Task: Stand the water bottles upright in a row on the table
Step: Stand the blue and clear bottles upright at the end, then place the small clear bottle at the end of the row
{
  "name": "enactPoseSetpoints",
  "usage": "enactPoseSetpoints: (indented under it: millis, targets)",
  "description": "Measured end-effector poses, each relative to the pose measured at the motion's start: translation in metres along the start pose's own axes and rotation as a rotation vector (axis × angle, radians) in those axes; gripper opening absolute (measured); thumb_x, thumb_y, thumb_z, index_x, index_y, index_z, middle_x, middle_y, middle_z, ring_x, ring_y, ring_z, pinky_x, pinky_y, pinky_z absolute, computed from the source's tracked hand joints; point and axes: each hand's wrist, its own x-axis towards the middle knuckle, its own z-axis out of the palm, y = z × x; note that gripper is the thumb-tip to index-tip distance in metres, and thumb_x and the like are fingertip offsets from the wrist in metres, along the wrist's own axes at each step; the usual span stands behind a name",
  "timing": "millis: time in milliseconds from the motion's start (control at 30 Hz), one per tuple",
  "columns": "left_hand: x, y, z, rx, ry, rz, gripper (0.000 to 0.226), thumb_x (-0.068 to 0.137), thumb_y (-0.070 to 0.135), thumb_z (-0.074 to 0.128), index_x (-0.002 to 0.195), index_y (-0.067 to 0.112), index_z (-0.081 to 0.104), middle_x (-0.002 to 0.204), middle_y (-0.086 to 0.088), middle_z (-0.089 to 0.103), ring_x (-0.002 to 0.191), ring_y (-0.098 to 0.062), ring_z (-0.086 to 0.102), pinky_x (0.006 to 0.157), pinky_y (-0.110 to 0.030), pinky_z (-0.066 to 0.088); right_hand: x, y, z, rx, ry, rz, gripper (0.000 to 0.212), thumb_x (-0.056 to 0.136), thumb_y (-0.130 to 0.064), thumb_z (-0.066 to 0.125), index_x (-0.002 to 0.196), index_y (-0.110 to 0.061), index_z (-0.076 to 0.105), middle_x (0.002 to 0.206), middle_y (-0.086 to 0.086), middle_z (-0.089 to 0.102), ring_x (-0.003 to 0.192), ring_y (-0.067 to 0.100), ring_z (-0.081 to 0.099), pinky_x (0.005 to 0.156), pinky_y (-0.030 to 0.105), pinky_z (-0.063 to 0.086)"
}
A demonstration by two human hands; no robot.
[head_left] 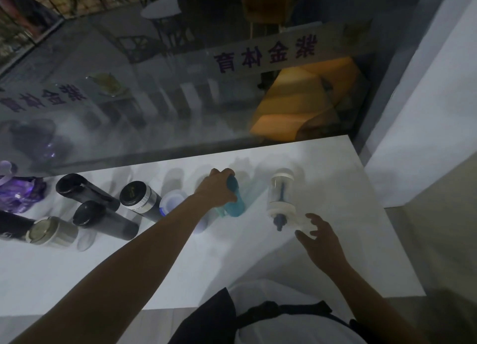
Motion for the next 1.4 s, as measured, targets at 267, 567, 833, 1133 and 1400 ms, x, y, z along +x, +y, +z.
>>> enactPoseSetpoints:
  millis: [267,567,833,1133,1400]
  targets:
    - [-0.033,0.006,0.004,-0.010,0.218,0.113,0.085,0.078,0.038,0.074,0.149,0.031,0.028,0.154,-0.009,0.029,0.139,-0.032,0.030,0.113,-0.046,0.031,0.006,-0.022,0.015,0.045,0.033,0.064,0.061,0.078,-0.029,0.078,0.128,-0.007,0.052,0.111,0.015,0.060,0.085,0.022,0.057,0.076,0.033,0.044]
    - [-0.122,-0.047,0.133,-0.258,0.385,0.064,0.081,0.083,0.032,0.060,0.150,0.040,0.015,0.160,-0.005,0.014,0.148,-0.026,0.016,0.118,-0.042,0.024,0.048,-0.062,0.060,-0.285,0.124,0.099,0.097,0.067,-0.063,0.071,0.143,-0.023,0.026,0.135,0.014,0.046,0.118,0.039,0.050,0.095,0.051,0.042]
    - [-0.143,-0.106,0.194,-0.110,-0.005,-0.362,0.093,0.084,0.058,0.054,0.151,0.041,-0.008,0.163,-0.005,-0.013,0.150,-0.031,-0.006,0.120,-0.046,0.011,0.057,-0.065,0.069,-0.329,0.080,0.124,0.100,0.063,-0.053,0.074,0.144,-0.031,0.019,0.121,0.015,0.050,0.102,0.039,0.059,0.086,0.045,0.048]
    - [-0.136,-0.115,0.186,-0.104,-0.084,-0.351,0.088,0.085,0.058,0.052,0.150,0.047,-0.005,0.162,-0.003,-0.019,0.149,-0.034,-0.014,0.118,-0.052,0.009,0.083,-0.127,0.004,-0.664,-0.324,0.015,0.076,0.056,-0.065,0.069,0.122,-0.033,0.050,0.102,-0.002,0.065,0.084,0.020,0.069,0.084,0.040,0.055]
    - [-0.133,-0.116,0.179,-0.093,-0.137,-0.343,0.090,0.085,0.055,0.055,0.150,0.047,-0.008,0.161,-0.004,-0.023,0.148,-0.034,-0.018,0.118,-0.054,0.008,0.096,-0.175,0.003,-0.922,-0.731,0.011,0.047,0.070,-0.037,0.078,0.105,-0.009,0.066,0.098,0.015,0.071,0.070,0.020,0.065,0.060,0.025,0.050]
